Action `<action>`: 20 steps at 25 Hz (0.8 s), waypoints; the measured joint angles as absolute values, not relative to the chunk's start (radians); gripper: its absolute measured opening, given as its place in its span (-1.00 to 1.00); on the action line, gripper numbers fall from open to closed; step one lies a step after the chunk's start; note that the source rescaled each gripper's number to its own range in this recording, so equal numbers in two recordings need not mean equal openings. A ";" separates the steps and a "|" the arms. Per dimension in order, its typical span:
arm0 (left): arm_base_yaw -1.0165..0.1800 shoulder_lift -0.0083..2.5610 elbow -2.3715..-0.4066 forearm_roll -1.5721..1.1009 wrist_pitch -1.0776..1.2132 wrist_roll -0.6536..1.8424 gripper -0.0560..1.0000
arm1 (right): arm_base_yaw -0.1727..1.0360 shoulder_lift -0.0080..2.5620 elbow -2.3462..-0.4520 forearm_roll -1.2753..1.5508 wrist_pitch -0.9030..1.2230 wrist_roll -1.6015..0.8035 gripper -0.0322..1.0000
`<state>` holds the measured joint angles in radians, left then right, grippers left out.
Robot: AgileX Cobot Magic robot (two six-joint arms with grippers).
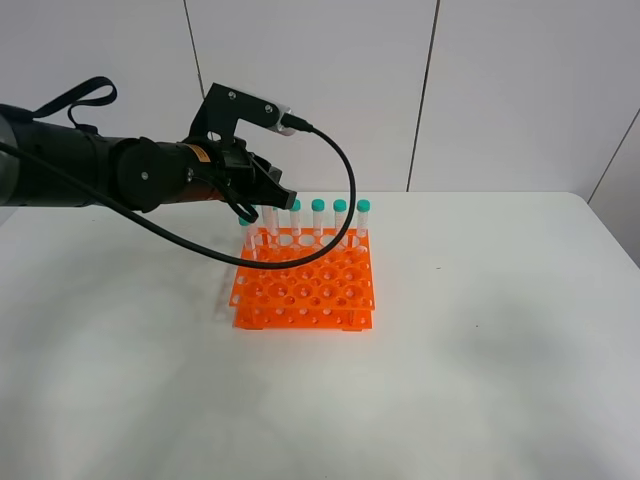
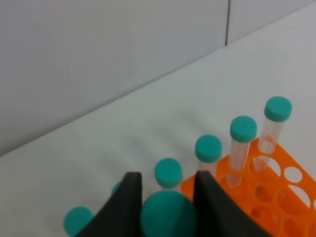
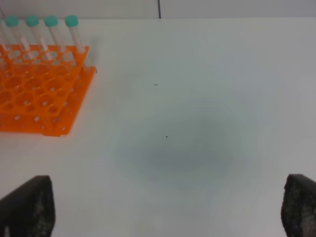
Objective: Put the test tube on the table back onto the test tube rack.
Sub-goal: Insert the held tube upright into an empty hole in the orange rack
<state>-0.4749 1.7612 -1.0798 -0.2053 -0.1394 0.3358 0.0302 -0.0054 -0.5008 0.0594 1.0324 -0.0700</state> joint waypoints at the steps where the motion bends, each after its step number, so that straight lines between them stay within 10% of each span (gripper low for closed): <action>1: -0.475 1.761 -1.081 -0.205 -0.138 0.331 -0.89 | 0.030 -0.005 -0.501 0.059 1.032 -0.070 1.00; 20: -0.471 1.864 -1.194 -0.205 -0.014 0.321 -0.89 | 0.030 -0.005 -0.501 0.062 1.032 -0.070 1.00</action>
